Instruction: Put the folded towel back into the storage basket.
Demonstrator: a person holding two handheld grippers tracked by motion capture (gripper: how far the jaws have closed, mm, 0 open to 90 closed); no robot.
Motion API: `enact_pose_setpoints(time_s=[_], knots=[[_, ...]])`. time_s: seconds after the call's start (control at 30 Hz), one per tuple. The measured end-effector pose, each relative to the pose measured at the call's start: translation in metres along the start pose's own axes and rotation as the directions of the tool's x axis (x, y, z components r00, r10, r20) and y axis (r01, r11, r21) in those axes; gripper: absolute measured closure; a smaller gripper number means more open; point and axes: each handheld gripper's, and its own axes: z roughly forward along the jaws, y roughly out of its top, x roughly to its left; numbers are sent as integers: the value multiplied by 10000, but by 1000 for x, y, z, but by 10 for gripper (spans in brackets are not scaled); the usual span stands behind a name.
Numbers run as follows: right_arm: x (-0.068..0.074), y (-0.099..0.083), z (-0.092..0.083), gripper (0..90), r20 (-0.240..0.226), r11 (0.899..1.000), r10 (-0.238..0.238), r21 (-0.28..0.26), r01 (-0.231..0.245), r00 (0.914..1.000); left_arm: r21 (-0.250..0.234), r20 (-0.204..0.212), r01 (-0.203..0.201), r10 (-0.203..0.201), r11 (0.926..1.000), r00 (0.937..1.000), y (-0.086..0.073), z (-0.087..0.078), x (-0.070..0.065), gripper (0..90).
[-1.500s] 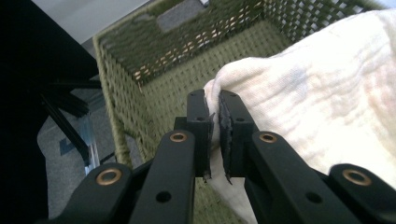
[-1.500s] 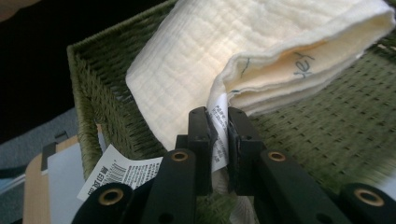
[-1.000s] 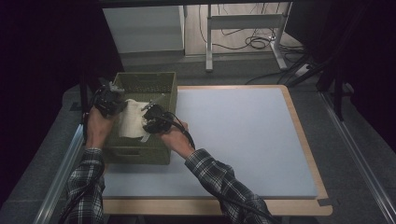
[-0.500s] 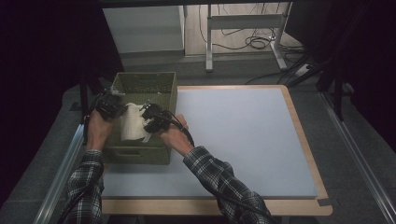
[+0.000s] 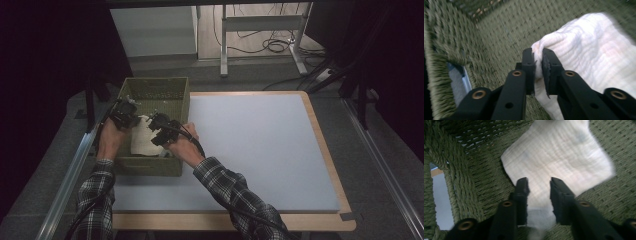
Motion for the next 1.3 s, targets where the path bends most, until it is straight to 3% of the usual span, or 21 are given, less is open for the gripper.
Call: enact_pose_setpoints(time_s=[0.07, 0.1, 0.33, 0.4, 0.5, 0.63, 0.8, 0.97, 1.03, 1.23, 1.3], knots=[[0, 0, -2, 629, 198, 9999, -86, -100, 88, 9998, 15, -140, 82, -81, 10000, 9999, 0, 3, 0, 730], [-1, 0, -4, 619, 274, 9998, -77, -207, 83, 9996, 6, -199, 131, -131, 9999, 9997, 0, 3, 0, 647], [-2, -1, -15, 524, 445, 9988, -122, -475, 143, 9989, -55, -732, 662, -665, 9978, 9951, -1, -4, 6, 479], [-4, -3, -19, 497, 483, 9981, -36, -615, 66, 9988, -137, -707, 777, -785, 9969, 9944, -1, -6, 8, 456], [-8, -7, -27, 477, 512, 9960, 153, -885, -107, 9986, -382, -496, 1032, -1051, 9939, 9932, 0, -8, 7, 421], [-13, -11, -37, 416, 622, 9916, 449, -1238, -369, 9971, -662, 110, 1478, -1474, 9868, 9890, 2, -10, 5, 357], [-17, -19, -49, 344, 595, 9865, 422, -1607, -322, 9973, -854, 648, 1749, -1697, 9809, 9834, 4, -11, 1, 281], [-19, -26, -56, 240, 620, 9834, 438, -1788, -321, 9971, -1270, 1347, 2184, -2014, 9675, 9702, 7, -16, -2, 201], [-20, -29, -59, 212, 562, 9820, 505, -1847, -394, 9971, -1417, 1655, 2249, -2009, 9640, 9655, 9, -19, -5, 187], [-25, -41, -70, 162, 314, 9765, 648, -2078, -569, 9974, -1644, 1867, 2171, -1858, 9622, 9647, 16, -25, -15, 114], [-26, -44, -73, 152, 332, 9756, 653, -2123, -568, 9973, -1712, 2060, 2182, -1817, 9608, 9615, 18, -27, -18, 103]])
